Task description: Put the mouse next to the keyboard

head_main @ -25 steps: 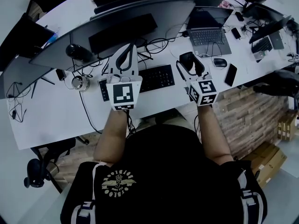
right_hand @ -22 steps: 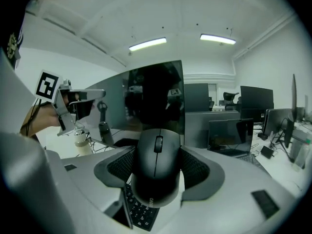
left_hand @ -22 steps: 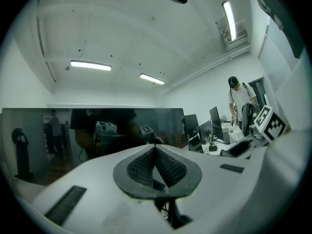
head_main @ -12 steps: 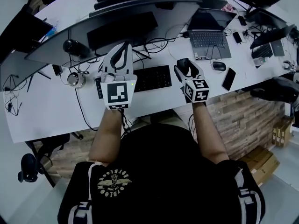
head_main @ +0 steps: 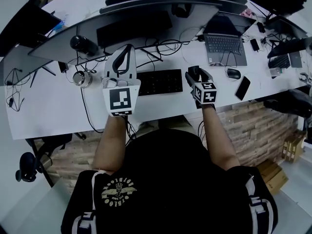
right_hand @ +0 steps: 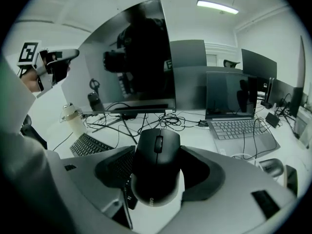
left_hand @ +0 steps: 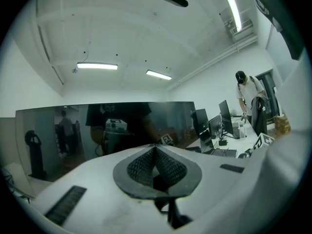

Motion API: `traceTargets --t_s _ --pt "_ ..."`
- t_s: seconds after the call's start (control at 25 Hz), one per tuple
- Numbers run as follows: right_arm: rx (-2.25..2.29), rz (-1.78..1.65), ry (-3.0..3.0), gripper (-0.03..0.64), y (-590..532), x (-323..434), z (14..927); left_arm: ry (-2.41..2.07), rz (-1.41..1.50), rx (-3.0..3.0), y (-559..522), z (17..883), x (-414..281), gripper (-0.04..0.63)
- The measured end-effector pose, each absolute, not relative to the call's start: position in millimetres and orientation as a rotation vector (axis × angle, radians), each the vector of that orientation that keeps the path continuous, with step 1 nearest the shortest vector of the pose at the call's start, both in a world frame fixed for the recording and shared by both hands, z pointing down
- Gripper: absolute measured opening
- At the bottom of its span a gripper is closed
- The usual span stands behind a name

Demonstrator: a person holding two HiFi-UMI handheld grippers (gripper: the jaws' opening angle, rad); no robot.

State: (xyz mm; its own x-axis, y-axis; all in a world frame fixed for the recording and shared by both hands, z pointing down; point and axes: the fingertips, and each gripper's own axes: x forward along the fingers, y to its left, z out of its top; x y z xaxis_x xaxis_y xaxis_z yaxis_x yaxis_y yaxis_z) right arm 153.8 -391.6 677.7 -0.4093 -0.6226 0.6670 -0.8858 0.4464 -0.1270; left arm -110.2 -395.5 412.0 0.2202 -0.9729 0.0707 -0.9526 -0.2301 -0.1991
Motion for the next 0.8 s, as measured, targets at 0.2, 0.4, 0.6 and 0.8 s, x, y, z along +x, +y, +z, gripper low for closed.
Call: traceTargets --t_s 0.2,0.4,0.6,0.8 --pt "1.238 0.689 -2.111 0.288 -392.9 156.9 708.2 1.894 -0.305 -2.357 -396.3 419.8 -114.5 0.002" --pt "1.21 0.731 -2.014 0.288 -390.4 166.9 744.8 1.927 -0.32 -2.345 -393.1 426.6 -122.4 0.002" --pt "1.174 0.798 -1.936 0.288 -389.6 173.1 776.1 1.969 -0.326 -2.323 -393.1 423.6 -133.6 0.002" --pt "1.142 0.799 -1.886 0.288 -391.8 172.4 792.7 1.983 -0.383 -2.295 -383.9 418.0 -144.4 0.002"
